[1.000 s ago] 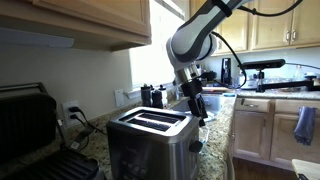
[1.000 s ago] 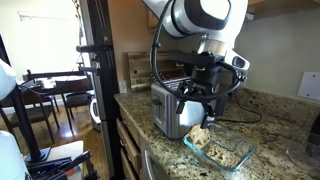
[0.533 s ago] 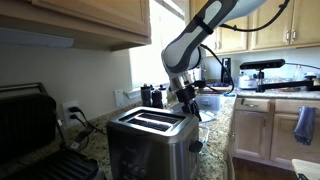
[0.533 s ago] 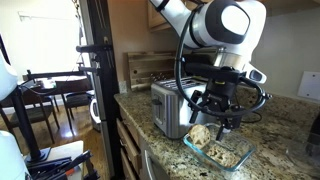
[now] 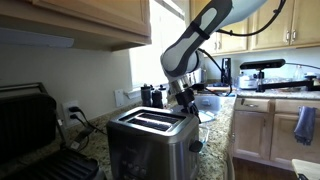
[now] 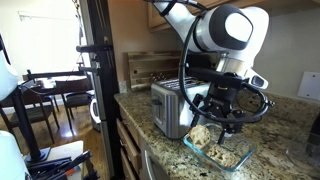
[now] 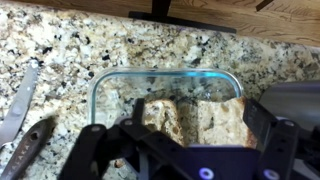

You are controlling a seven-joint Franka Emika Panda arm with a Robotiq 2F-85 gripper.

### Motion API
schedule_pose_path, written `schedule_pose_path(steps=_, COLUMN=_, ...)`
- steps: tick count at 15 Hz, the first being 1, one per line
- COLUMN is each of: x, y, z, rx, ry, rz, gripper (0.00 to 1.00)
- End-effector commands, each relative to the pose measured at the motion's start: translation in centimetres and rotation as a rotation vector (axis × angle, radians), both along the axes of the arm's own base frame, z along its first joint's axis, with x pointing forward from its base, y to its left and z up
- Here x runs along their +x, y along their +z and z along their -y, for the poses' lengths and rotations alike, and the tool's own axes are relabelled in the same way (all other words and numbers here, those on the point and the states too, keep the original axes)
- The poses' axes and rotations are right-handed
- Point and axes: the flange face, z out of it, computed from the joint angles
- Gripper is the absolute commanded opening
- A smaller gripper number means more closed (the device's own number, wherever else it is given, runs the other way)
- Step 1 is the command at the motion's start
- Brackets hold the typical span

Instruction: Put a slice of bread in the right compartment of the toaster

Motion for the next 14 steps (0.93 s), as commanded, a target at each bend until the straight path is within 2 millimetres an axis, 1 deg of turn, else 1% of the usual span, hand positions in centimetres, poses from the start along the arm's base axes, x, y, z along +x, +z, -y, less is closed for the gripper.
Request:
schedule_pose_path(steps=1, x=0.04, y=0.07, z=0.01, rx=0.000, ry=0.000, rz=-0.001, gripper=1.00)
schedule_pose_path(steps=14, x=0.01, y=0.34, z=0.36, rx=0.042, ry=0.012, rz=-0.009, gripper=1.00)
